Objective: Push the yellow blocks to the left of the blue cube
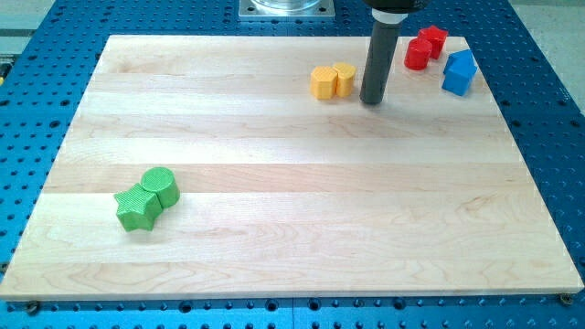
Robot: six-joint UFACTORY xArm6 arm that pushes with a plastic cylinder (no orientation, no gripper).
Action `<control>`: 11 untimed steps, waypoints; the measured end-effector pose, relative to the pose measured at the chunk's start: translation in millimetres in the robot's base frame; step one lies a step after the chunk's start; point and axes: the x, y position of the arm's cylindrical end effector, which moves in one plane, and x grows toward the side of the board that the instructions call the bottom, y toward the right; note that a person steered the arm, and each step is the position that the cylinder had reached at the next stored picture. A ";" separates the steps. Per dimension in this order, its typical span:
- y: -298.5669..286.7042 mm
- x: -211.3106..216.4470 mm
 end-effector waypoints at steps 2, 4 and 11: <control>-125.3 3.4; -138.2 -7.5; 23.6 -30.8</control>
